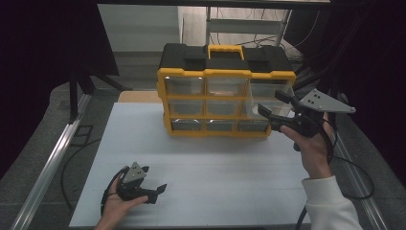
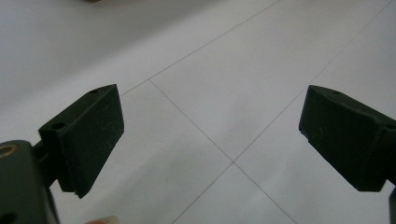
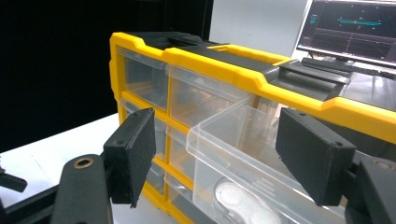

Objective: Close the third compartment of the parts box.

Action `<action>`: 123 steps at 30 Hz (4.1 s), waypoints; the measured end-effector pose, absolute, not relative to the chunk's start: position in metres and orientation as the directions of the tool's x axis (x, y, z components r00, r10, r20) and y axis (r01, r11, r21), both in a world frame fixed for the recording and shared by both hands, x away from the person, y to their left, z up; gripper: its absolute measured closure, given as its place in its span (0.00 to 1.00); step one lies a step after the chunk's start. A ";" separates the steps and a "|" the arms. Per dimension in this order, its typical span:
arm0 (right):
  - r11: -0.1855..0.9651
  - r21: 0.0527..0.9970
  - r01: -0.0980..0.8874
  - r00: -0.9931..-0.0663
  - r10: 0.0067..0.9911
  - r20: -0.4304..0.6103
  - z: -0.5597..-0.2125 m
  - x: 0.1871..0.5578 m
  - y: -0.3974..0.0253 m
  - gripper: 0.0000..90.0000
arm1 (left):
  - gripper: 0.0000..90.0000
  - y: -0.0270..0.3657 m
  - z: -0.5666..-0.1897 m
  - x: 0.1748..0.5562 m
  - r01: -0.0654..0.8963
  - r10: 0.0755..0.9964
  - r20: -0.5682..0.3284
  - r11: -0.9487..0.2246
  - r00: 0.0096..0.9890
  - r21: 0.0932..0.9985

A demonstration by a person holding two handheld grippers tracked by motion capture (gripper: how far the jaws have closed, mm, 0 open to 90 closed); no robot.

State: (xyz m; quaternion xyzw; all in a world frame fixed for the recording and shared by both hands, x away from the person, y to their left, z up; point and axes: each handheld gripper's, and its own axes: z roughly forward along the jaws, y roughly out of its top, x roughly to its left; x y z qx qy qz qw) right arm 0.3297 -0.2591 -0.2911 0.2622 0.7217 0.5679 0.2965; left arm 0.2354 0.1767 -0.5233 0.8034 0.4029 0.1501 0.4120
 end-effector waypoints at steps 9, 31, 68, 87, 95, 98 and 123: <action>0.205 0.978 0.025 -0.705 0.698 -0.129 -0.298 0.320 -0.263 0.32 | 0.08 0.176 -0.523 0.235 0.523 0.771 -0.090 -0.336 0.630 0.783; 0.219 0.975 0.023 -0.734 0.666 -0.133 -0.320 0.312 -0.272 0.60 | 0.08 0.176 -0.523 0.235 0.525 0.771 -0.092 -0.336 0.630 0.782; 0.239 0.965 0.109 -0.679 0.727 -0.103 -0.344 0.347 -0.274 1.00 | 0.08 0.177 -0.524 0.235 0.526 0.773 -0.094 -0.331 0.627 0.784; 0.226 0.966 0.129 -0.648 0.757 -0.091 -0.346 0.363 -0.272 1.00 | 0.08 0.178 -0.523 0.235 0.524 0.773 -0.090 -0.333 0.627 0.784; 0.221 0.966 0.132 -0.639 0.764 -0.087 -0.344 0.369 -0.270 1.00 | 0.08 0.178 -0.523 0.235 0.523 0.773 -0.088 -0.336 0.628 0.784; 0.221 0.966 0.136 -0.637 0.766 -0.086 -0.344 0.372 -0.269 1.00 | 0.08 0.178 -0.523 0.235 0.524 0.774 -0.090 -0.333 0.627 0.784; 0.197 0.969 0.148 -0.593 0.802 -0.072 -0.340 0.385 -0.268 1.00 | 0.08 0.180 -0.523 0.235 0.526 0.777 -0.088 -0.332 0.623 0.783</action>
